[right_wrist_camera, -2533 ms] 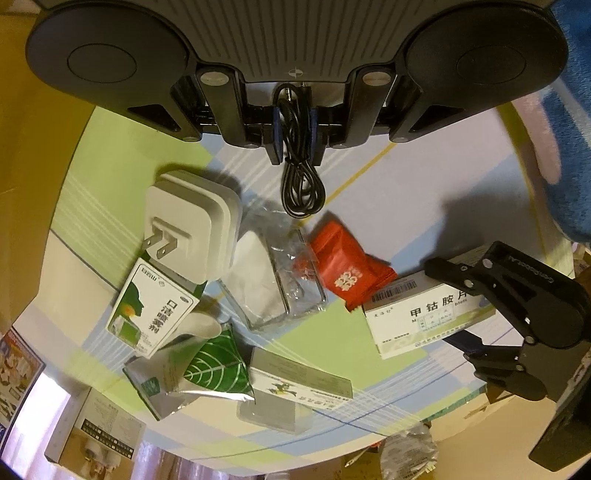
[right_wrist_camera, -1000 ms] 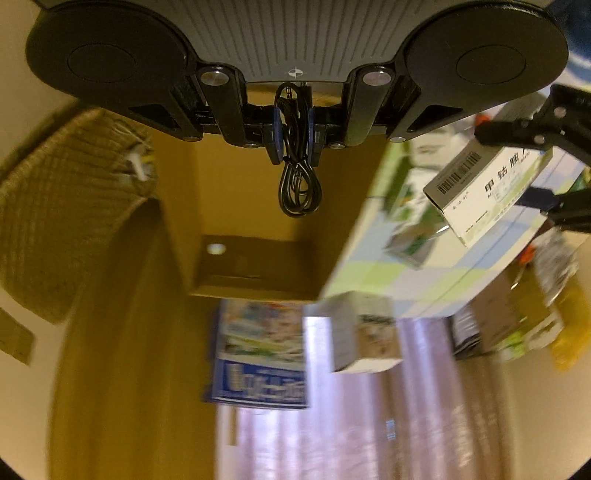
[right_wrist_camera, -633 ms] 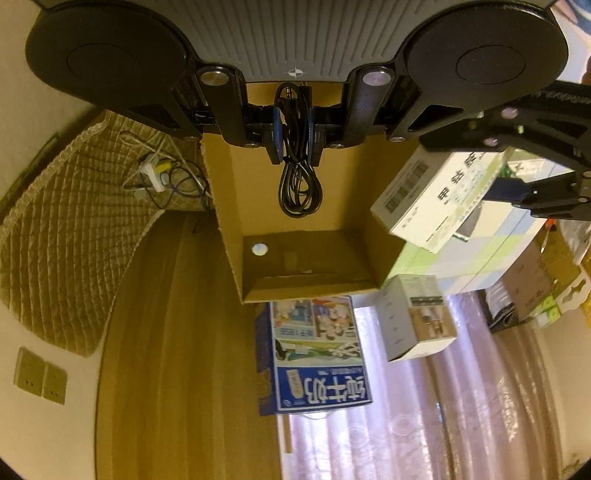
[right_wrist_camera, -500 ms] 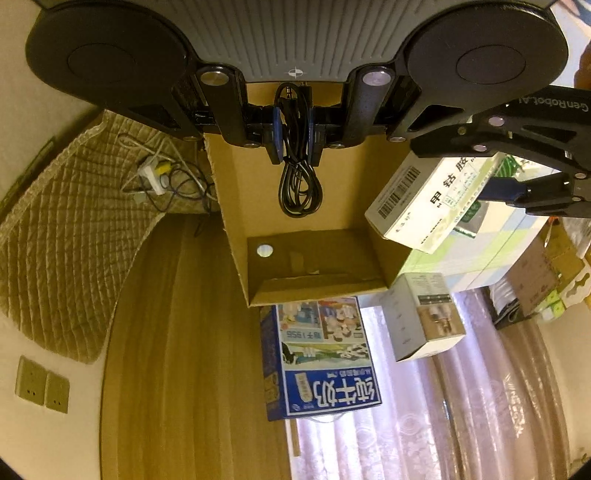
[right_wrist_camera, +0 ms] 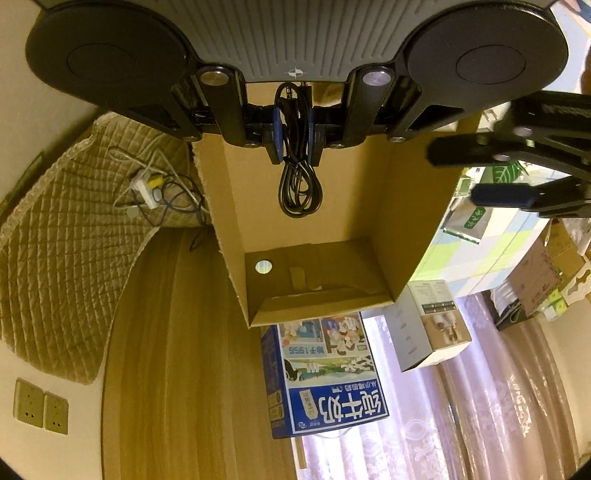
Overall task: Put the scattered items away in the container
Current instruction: 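Drop the black cable into the cardboard box with the right tool while the left tool follows, then open the left tool to release the medicine box into the cardboard box, then move both tools back over the scattered items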
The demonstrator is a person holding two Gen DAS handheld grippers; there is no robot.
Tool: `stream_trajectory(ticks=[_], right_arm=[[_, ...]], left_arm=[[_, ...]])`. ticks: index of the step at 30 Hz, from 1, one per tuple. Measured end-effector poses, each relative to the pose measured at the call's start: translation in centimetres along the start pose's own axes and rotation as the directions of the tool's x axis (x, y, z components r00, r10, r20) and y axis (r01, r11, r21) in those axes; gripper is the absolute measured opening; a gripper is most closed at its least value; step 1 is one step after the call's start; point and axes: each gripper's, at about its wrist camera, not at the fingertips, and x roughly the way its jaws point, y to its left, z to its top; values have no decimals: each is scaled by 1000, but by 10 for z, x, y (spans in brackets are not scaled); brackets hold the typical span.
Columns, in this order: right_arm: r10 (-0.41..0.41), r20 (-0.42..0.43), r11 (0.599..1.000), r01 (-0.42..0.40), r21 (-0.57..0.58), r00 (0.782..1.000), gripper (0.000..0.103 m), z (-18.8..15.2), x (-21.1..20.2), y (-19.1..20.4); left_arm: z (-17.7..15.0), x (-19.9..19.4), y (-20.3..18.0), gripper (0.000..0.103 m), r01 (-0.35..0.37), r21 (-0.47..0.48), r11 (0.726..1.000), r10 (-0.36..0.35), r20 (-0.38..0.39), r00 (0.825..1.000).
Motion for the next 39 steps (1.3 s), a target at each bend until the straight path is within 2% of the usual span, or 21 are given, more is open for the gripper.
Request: stream_trajectory(ticks=[3,10,16,21,23,24,26,32,35,39], right_arm=[[10,-5,1000,-10,5,1000,10,1,3,5],[16,-2,1000,-16,17,1000,12,0,8,15],[15,22,1000,-16,27,1000,26,-2,-4,22],[53,61,997,-56,50,997,35,-10,-25,42],[77,74,996,-81,46,994,42,-14,-35,55],[91,80,995,-94,42,993,44,-16,-40,61],[109,92,993,-112,33,990,58,-21,-50,75],[142,98,989,-138,-44,985,79,-41,-69,122],[159,90,986,-153,-72,983,87,-52,-74,143],[182,63,977,-173,-123,981,90,-68,-75,167]], left_arm=[[-6,-15,11,75,-25,-16,1000,25,16,1000],[-23,-45,28,75,-48,-50,998,50,38,998],[-40,-63,39,75,-77,-71,995,80,40,996],[-57,-79,50,75,-116,-96,989,119,26,993],[-65,-86,54,76,-131,-105,986,134,18,991],[-68,-90,56,77,-138,-110,984,140,16,990],[-76,-98,60,79,-157,-117,981,159,9,987],[-99,-125,72,87,-207,-125,970,209,5,978],[-111,-138,78,90,-233,-115,966,234,-4,972],[-133,-163,92,96,-274,-105,956,275,-7,961]])
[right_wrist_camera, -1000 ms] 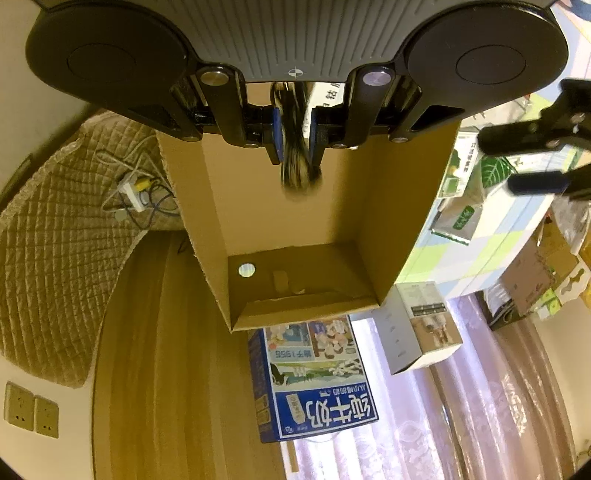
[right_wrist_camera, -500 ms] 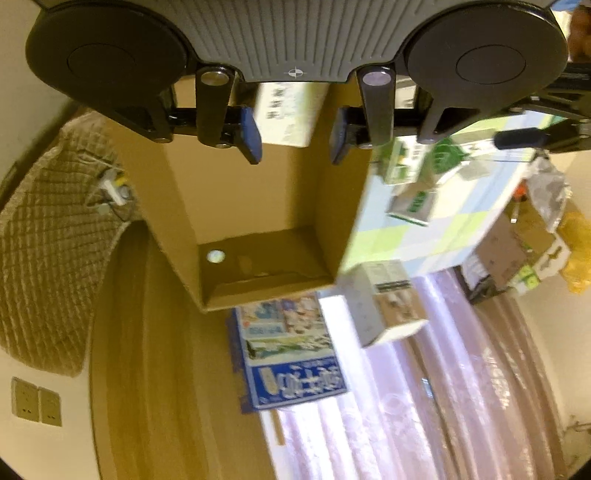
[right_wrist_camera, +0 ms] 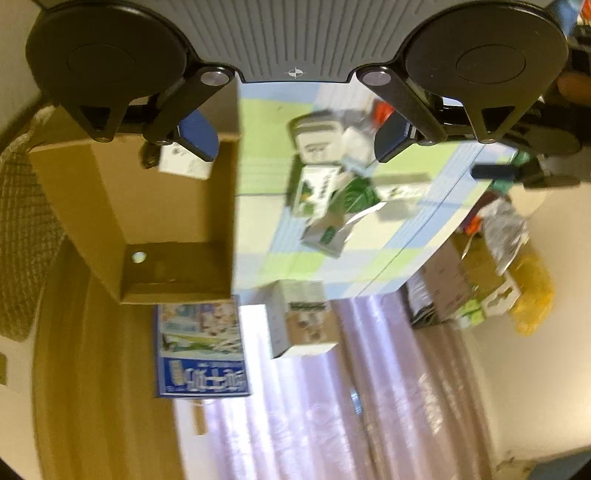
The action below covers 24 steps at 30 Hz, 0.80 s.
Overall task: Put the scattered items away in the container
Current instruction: 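Move both tools back over the scattered items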
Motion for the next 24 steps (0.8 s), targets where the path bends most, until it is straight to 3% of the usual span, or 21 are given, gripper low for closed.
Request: stream_trajectory(ticks=[6,11,17,24], right_arm=[[26,-54,999,-28,-38,998,91,-22,12,28],[35,-99,997,-42,-69,994,91,-36,28,44],[35,-139,994,-49,-98,990,91,-41,43,51],[43,-173,995,-57,-80,984,91,-38,57,47]], left_arm=[[-36,-24,50,97,-97,-63,993,96,-27,995],[-56,-30,76,97,-123,-104,987,117,-59,991],[-63,-21,80,97,-81,-81,993,75,-75,994],[-64,1,67,97,34,49,998,-30,-97,995]])
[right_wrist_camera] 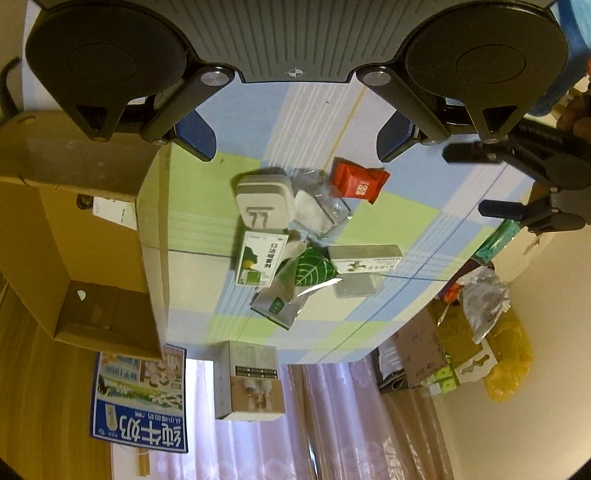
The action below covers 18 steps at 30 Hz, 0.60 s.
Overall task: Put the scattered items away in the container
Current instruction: 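Move both tools back over the scattered items, then grasp the red snack packet with the left tool while the right tool approaches the white plug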
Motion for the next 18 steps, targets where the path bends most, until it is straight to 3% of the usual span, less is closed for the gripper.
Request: stream_trajectory(ticks=[11,18], right_arm=[[-4,-46,1000,5,3,999,91,15,37,-3],[-23,-71,1000,21,-23,997,91,20,63,-3]], left_arm=[[5,36,5,97,6,42,999,-4,-47,999],[12,65,7,96,38,155,987,-31,-51,998]])
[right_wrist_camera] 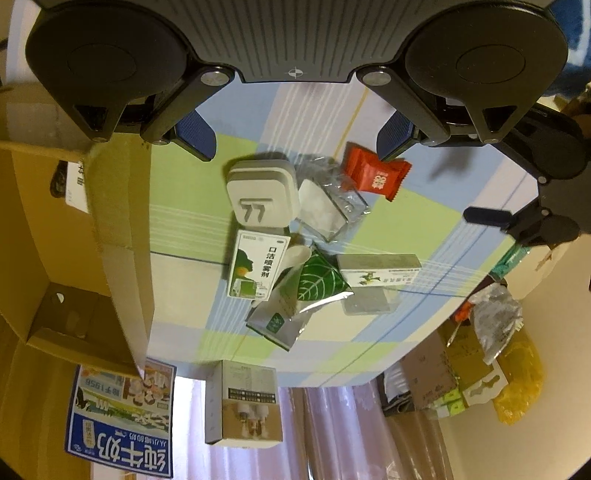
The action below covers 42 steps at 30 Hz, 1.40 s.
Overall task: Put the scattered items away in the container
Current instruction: 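Grasp the red snack packet with the left tool while the right tool approaches the white plug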
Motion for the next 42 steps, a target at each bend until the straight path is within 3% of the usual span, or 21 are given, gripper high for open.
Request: stream_trajectory(ticks=[7,13,15,21,23,25,28,30,32,42], right_arm=[[-21,-56,999,19,-45,998,91,8,34,-1],[-34,-114,987,16,-157,993,91,19,62,-2],[-38,-128,986,17,-163,991,91,22,72,-7],[-49,-141,982,22,-188,989,89,30,91,-16],[-42,-149,981,13,-191,988,88,32,95,-19],[-31,-161,981,-1,-194,986,88,34,100,-22],[-18,-185,981,-18,-194,983,84,36,105,-27],[-1,-201,984,-34,-173,980,77,36,109,-31],[11,-215,986,-46,-158,976,65,36,112,-34],[17,-251,982,-64,-178,968,64,23,92,-22]], left_arm=[[12,32,-2,93,65,188,980,-67,5,998],[20,51,-4,87,137,364,921,-131,-41,991],[24,58,-4,77,183,386,904,-170,-68,983],[29,78,-3,74,242,410,879,-214,-114,970],[29,82,-4,69,260,418,870,-227,-128,965],[30,83,-3,63,279,409,869,-246,-134,960],[34,84,-1,45,302,405,863,-266,-144,953],[35,83,0,34,307,401,863,-269,-151,951],[34,81,1,30,305,401,864,-265,-154,952],[5,53,12,28,238,369,899,-188,-168,968]])
